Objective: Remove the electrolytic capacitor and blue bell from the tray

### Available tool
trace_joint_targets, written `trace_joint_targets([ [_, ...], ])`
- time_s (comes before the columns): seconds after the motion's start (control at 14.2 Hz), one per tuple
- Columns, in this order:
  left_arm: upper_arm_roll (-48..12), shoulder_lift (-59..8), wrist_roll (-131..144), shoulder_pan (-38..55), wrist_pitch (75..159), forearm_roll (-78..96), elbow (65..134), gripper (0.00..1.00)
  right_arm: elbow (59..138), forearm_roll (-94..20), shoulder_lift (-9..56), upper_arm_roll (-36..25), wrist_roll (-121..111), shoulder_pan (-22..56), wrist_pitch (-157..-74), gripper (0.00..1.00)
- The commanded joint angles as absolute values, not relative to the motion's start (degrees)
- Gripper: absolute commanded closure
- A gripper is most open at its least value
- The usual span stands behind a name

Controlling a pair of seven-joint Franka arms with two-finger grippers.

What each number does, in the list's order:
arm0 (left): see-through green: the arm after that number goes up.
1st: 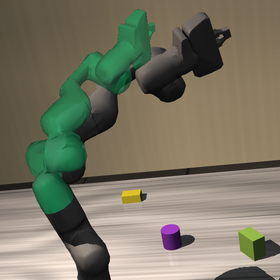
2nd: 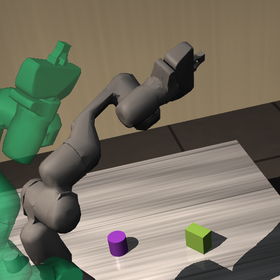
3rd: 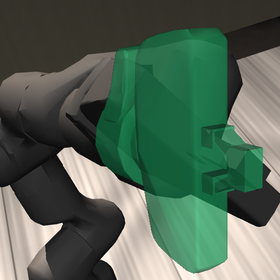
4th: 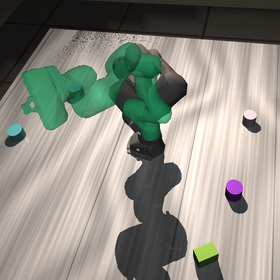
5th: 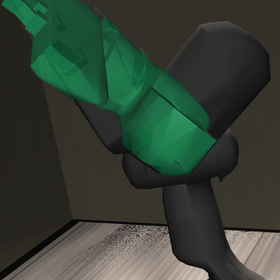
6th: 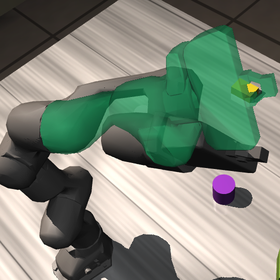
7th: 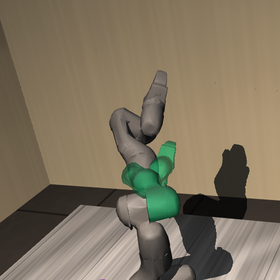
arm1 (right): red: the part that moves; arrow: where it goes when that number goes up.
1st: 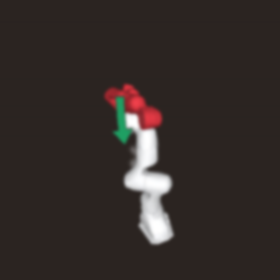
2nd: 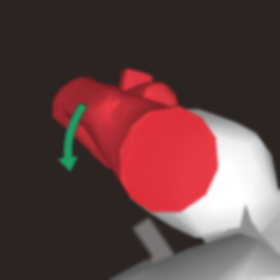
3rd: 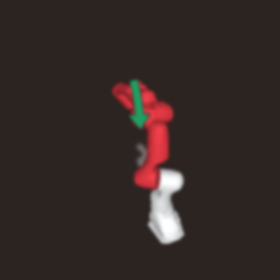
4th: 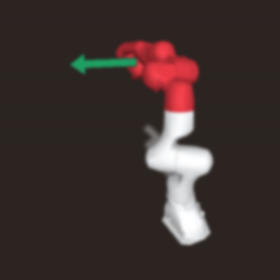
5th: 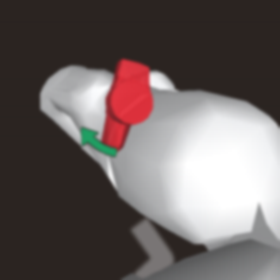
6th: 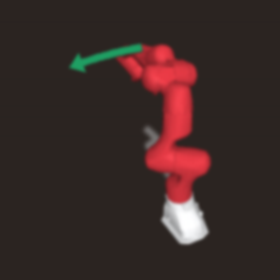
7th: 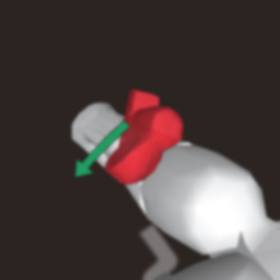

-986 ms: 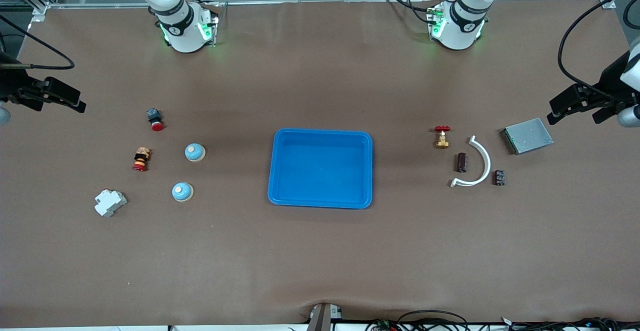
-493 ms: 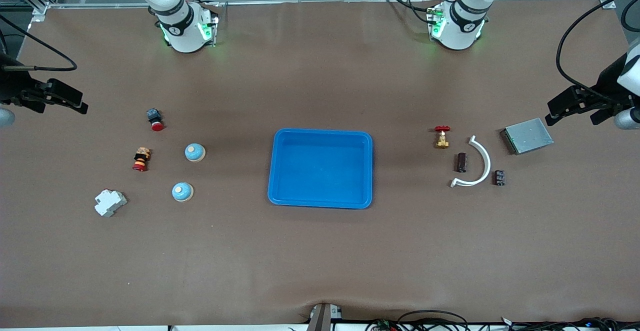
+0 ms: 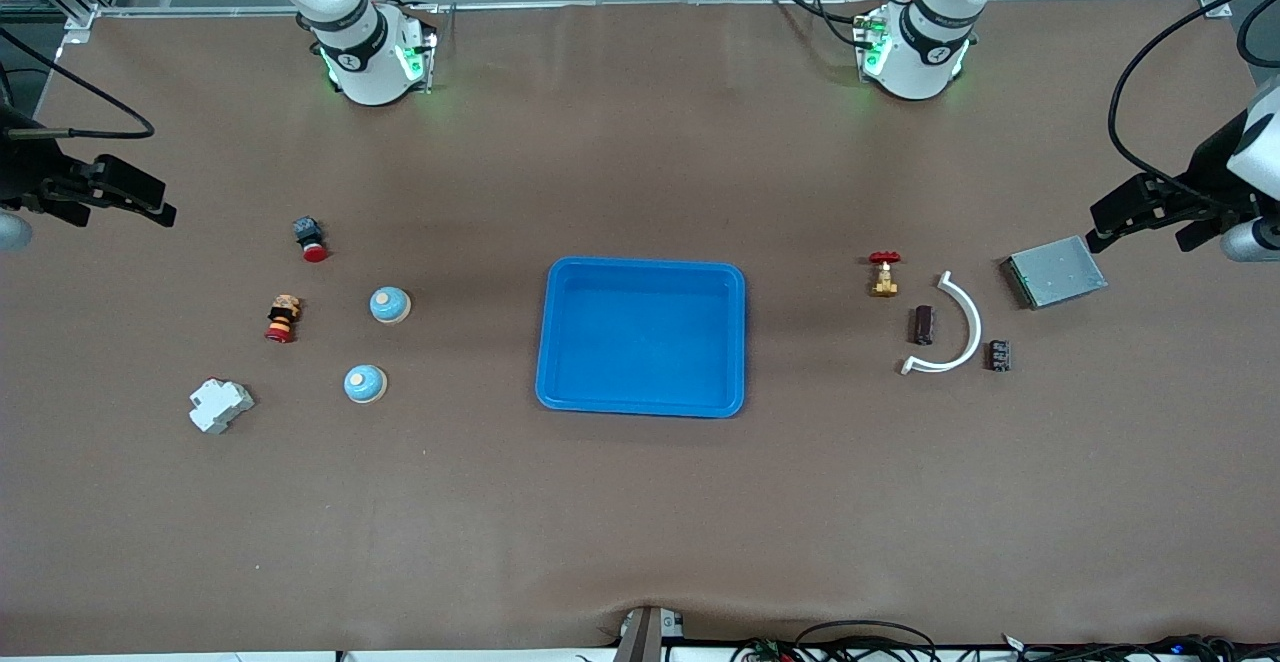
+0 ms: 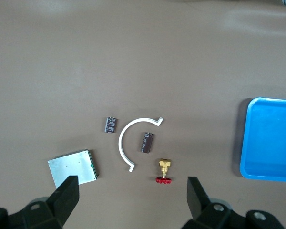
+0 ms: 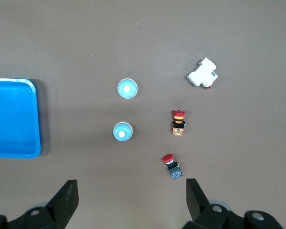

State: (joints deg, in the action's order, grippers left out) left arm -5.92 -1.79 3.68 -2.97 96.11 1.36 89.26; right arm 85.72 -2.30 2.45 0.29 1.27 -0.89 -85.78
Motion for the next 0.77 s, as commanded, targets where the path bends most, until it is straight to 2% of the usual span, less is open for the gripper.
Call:
trace_joint_targets([
  [0.0,-6.3,-1.8,-0.2,-3.1,93.5,-0.5,87.5,0.00,87.9,-2.9,0.3,0.2,0.4,-1.0,-86.7,0.00],
  [0.7,-7.0,-1.3,1.1,-3.4,93.1,0.1,87.2,0.00,87.9,-2.9,0.3,0.2,0.4,-1.0,-86.7,0.00],
])
